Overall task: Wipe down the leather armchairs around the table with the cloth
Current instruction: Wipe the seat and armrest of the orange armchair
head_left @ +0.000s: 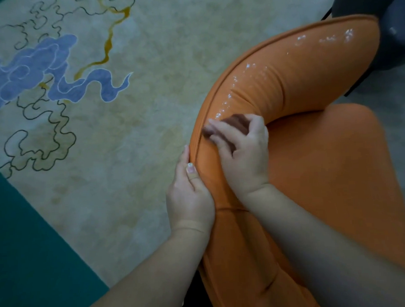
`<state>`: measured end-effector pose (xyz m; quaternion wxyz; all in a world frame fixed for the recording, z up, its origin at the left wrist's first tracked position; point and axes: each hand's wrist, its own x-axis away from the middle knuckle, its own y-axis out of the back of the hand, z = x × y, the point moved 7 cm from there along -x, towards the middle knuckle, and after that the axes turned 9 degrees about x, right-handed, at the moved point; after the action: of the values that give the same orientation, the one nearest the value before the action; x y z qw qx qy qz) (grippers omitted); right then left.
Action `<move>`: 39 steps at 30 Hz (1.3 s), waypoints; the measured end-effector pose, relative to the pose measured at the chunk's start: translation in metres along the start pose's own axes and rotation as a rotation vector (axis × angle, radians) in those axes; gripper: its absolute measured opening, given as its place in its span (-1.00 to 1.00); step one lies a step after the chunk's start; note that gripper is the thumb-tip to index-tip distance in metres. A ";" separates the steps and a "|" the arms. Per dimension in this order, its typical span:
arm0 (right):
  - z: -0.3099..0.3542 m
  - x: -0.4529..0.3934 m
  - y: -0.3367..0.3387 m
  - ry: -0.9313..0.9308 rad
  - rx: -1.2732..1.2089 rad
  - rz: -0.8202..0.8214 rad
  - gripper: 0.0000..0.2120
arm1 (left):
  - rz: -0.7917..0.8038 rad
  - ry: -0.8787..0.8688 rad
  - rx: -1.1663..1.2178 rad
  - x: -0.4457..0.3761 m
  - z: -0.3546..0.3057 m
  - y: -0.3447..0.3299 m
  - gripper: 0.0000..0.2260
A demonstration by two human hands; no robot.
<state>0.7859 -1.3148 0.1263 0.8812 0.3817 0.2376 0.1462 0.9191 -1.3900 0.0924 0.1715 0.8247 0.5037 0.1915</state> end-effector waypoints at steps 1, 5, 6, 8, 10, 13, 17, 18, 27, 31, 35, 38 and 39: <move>-0.005 0.000 0.001 -0.058 -0.028 -0.018 -0.77 | 0.008 -0.001 -0.021 0.002 0.001 -0.001 -0.53; -0.014 0.036 0.007 -0.077 -0.083 0.007 -0.72 | 0.091 -0.066 -0.114 0.003 -0.008 -0.007 -0.57; -0.014 0.044 0.010 -0.044 -0.084 0.014 -0.71 | 0.100 -0.073 -0.129 0.002 -0.009 -0.007 -0.58; -0.016 0.035 0.009 -0.018 -0.084 0.012 -0.71 | 0.110 -0.083 -0.146 0.003 -0.011 -0.008 -0.57; -0.014 0.007 0.002 -0.008 -0.048 -0.014 -0.75 | 0.115 -0.094 -0.158 0.004 -0.014 -0.009 -0.55; -0.016 -0.027 -0.008 -0.052 -0.014 -0.029 -0.76 | 0.118 -0.110 -0.166 0.004 -0.016 -0.010 -0.52; -0.017 0.008 -0.002 -0.016 -0.068 0.016 -0.73 | 0.135 -0.077 -0.174 0.005 -0.014 -0.010 -0.52; -0.014 0.018 0.001 0.010 -0.084 0.033 -0.72 | 0.137 -0.071 -0.169 0.005 -0.014 -0.010 -0.53; -0.004 -0.046 -0.016 -0.060 0.020 0.072 -0.81 | 0.119 -0.063 -0.168 0.004 -0.012 -0.009 -0.57; -0.001 0.004 -0.004 0.055 -0.021 0.108 -0.78 | 0.129 -0.068 -0.161 0.004 -0.013 -0.008 -0.57; -0.003 -0.027 -0.010 0.057 0.051 0.080 -0.83 | 0.107 -0.081 -0.183 0.003 -0.014 -0.008 -0.59; -0.004 -0.054 -0.015 -0.001 0.072 0.034 -0.83 | 0.105 -0.073 -0.169 0.003 -0.013 -0.007 -0.59; -0.005 -0.051 -0.014 -0.012 0.061 0.026 -0.83 | 0.110 -0.067 -0.173 0.004 -0.012 -0.008 -0.58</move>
<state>0.7415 -1.3435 0.1280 0.8686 0.4123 0.2316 0.1480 0.9083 -1.3821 0.0999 0.2482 0.8391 0.4332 0.2158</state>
